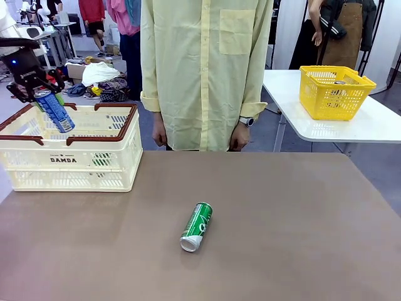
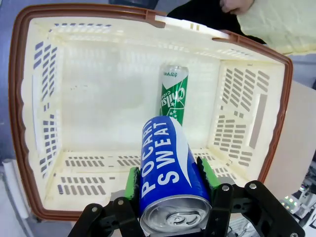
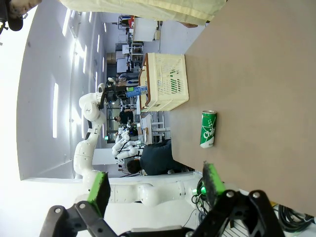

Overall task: Place the drinks into the Shopping basket.
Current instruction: Pick up one drink and place it into the Shopping basket.

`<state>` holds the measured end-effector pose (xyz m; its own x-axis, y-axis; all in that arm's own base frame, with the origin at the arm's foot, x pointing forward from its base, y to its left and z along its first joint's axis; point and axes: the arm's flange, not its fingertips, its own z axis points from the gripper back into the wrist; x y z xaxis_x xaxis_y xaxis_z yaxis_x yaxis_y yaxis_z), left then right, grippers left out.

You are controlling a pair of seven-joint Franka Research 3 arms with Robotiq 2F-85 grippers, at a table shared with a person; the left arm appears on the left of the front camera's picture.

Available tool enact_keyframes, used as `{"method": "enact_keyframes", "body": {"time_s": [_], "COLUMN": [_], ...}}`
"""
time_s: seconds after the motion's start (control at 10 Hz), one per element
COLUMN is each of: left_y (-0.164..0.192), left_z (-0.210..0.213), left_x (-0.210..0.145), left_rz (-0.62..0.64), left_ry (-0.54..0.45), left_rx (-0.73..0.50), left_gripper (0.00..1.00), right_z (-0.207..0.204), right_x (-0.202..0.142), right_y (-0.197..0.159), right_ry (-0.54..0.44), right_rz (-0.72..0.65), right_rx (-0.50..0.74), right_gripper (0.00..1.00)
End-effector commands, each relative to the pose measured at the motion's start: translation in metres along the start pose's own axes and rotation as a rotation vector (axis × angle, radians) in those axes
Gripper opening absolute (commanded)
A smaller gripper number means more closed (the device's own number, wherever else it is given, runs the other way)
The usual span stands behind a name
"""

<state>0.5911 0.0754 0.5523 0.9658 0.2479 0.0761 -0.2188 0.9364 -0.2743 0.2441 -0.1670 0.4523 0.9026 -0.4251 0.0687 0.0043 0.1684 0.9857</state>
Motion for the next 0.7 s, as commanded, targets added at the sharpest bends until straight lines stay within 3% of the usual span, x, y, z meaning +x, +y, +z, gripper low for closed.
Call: {"method": "enact_keyframes", "body": {"time_s": [0.0, 0.3, 0.6], "left_y": [-0.015, -0.021, -0.019], "left_z": [-0.018, -0.075, -0.112], "left_x": [0.018, 0.045, 0.041], "left_rz": [-0.081, -0.148, -0.187], "left_ry": [0.027, 0.074, 0.07], "left_rx": [0.083, 0.285, 0.281], "left_gripper": [0.0, 0.0, 0.0], "right_z": [0.0, 0.0, 0.0], "right_x": [0.002, 0.002, 0.002], "right_y": [0.007, 0.007, 0.007], "right_ry": [-0.01, -0.01, -0.01], "right_rz": [-0.013, -0.013, -0.013], "right_rx": [0.022, 0.022, 0.022], "right_gripper": [1.0, 1.0, 1.0]}}
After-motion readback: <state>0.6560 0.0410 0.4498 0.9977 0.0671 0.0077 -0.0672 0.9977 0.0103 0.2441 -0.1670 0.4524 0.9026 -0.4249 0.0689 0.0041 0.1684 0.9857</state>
